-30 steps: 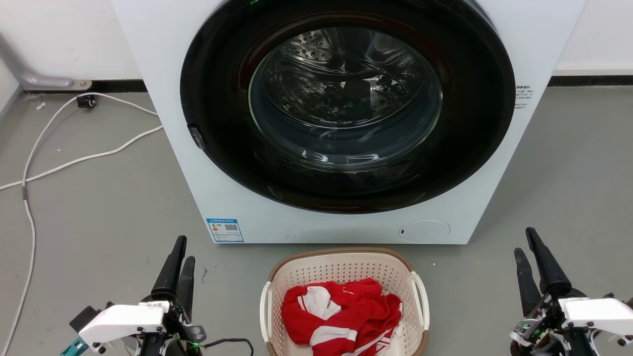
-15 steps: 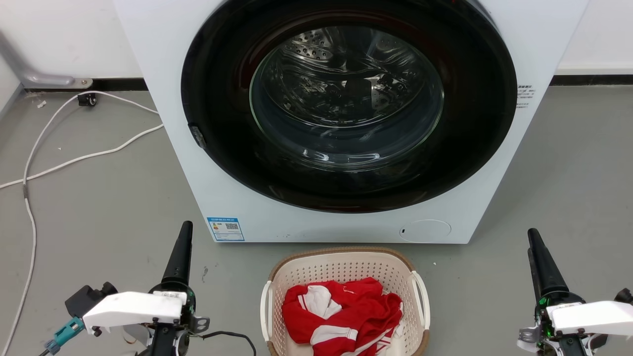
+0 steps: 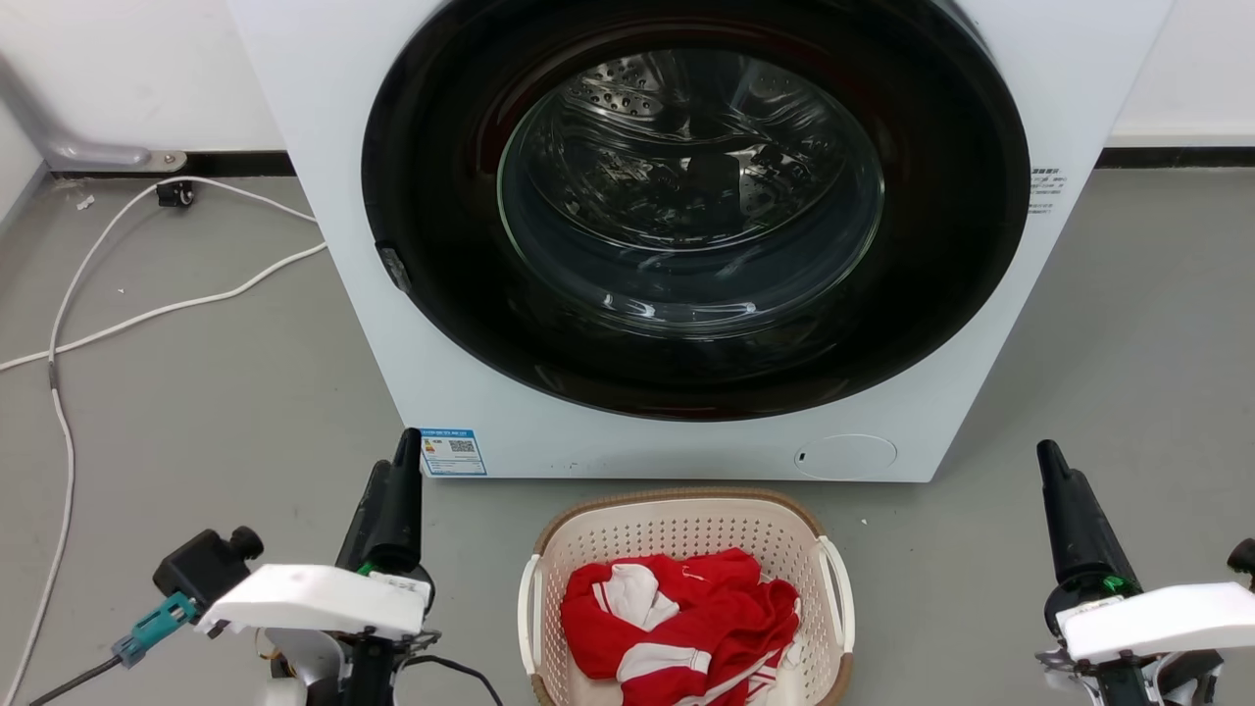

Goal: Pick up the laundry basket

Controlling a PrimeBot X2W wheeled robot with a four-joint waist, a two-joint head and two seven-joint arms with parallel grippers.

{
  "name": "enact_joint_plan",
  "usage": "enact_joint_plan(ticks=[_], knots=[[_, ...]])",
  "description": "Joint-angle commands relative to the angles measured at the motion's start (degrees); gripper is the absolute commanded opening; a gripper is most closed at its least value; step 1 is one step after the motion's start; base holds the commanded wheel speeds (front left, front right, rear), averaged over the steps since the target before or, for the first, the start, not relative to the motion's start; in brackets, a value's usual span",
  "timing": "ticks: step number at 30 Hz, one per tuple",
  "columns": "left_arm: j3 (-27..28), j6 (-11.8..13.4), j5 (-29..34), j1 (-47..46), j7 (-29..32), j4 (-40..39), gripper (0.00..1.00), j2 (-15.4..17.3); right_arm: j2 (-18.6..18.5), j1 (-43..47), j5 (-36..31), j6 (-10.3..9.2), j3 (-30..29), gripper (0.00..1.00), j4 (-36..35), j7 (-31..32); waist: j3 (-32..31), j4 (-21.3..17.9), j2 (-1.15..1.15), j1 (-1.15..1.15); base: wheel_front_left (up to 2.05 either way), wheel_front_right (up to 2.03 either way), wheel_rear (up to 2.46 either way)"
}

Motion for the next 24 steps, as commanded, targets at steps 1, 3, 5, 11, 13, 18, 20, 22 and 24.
enact_joint_plan(ticks=[1, 3, 5, 11, 13, 18, 20, 22, 24], knots=[[-0.56, 0.07, 3.41, -1.99, -0.64, -1.1, 1.0, 0.14, -0.06, -0.58, -3.12, 0.0, -0.06, 1.0, -1.56, -0.03, 0.06, 0.03, 0.0, 0.0, 0.0, 0.0, 0.0], [-1.01, 0.34, 5.87, -1.98, -1.02, -1.23, 1.0, 0.14, -0.06, -0.57, -5.37, 0.0, -0.07, 1.0, -1.97, 0.02, 0.09, 0.06, 0.0, 0.0, 0.0, 0.0, 0.0], [-1.38, 0.57, 8.36, -1.97, -1.39, -1.36, 1.0, 0.13, -0.05, -0.57, -7.69, 0.0, -0.07, 1.0, -2.3, -0.01, 0.14, 0.1, 0.0, 0.0, 0.0, 0.0, 0.0], [-2.51, 1.32, 14.79, -1.95, -2.53, -1.43, 1.0, 0.13, -0.03, -0.43, -14.05, 0.0, -0.03, 1.0, -2.87, -0.46, 0.29, 0.23, 0.0, 0.0, 0.0, 0.0, 0.0], [-2.83, 1.53, 16.54, -1.99, -2.86, -1.42, 1.0, 0.12, -0.02, -0.34, -15.96, 0.0, -0.03, 1.0, -3.05, -0.63, 0.33, 0.28, 0.0, 0.0, 0.0, 0.0, 0.0], [-3.37, 1.92, 21.1, -2.2, -3.76, -1.15, 1.0, 0.12, 0.0, 0.02, -20.78, 0.0, 0.07, 1.0, -3.51, -0.85, 0.45, 0.4, 0.0, 0.0, 0.0, 0.0, 0.0], [-3.54, 2.14, 22.81, -2.27, -4.1, -1.09, 1.0, 0.12, 0.01, 0.15, -22.66, 0.0, 0.14, 1.0, -3.69, -1.02, 0.48, 0.42, 0.0, 0.0, 0.0, 0.0, 0.0], [-3.73, 2.19, 24.38, -2.29, -4.4, -1.06, 1.0, 0.11, 0.01, 0.3, -24.32, 0.0, 0.19, 1.0, -3.86, -1.16, 0.49, 0.45, 0.0, 0.0, 0.0, 0.0, 0.0], [-3.89, 2.36, 25.97, -2.26, -4.72, -0.98, 1.0, 0.14, 0.02, 0.49, -26.15, 0.0, 0.26, 1.0, -3.94, -1.29, 0.45, 0.46, 0.0, 0.0, 0.0, 0.0, 0.0]])
